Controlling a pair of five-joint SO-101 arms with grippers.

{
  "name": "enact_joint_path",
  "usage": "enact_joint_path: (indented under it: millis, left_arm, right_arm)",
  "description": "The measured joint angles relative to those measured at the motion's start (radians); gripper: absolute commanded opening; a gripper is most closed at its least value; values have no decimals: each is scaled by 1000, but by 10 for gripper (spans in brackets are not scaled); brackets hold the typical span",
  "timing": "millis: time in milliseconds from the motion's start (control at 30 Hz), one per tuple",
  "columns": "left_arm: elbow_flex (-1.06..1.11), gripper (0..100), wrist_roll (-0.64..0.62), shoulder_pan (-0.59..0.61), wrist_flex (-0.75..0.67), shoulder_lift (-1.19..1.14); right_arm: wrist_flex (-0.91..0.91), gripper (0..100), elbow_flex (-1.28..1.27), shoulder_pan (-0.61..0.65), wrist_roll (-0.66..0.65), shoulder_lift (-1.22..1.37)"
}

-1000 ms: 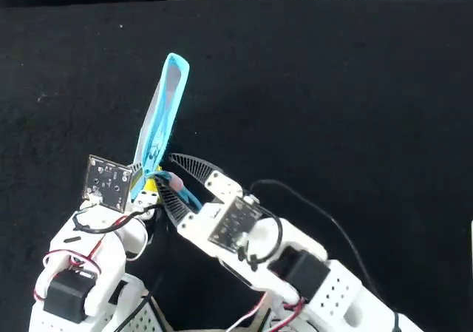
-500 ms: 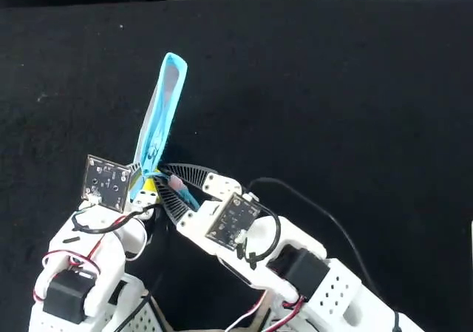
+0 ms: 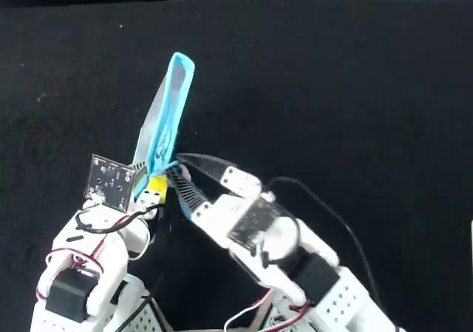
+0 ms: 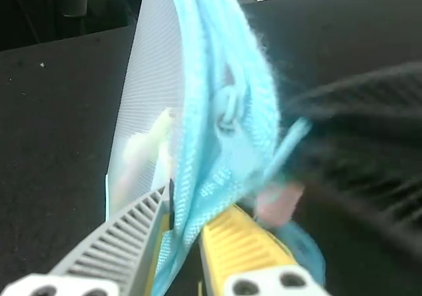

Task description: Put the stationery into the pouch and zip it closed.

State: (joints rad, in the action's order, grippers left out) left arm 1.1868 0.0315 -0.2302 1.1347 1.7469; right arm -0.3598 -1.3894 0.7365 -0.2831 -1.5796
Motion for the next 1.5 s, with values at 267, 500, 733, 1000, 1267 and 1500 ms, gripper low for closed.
enact_joint_path:
  millis: [267, 500, 733, 1000, 1267, 1500]
  left_arm:
    - [0, 30, 0, 0, 0, 0]
    - [0, 30, 5, -2, 0, 0]
    - [3, 30, 107, -41, 5, 0]
    - [15, 29, 118, -60, 2, 0]
    - [14, 29, 118, -77, 23, 0]
    - [14, 29, 120, -77, 25, 0]
  right_arm:
    - [0, 10, -68, -52, -3, -190]
    - [0, 10, -68, -58, -3, -195]
    - [14, 10, -69, -146, 14, -195]
    - [75, 10, -101, -219, 69, -195]
    - [238, 10, -120, -235, 71, -44]
    - [379, 11, -109, -345, 77, 173]
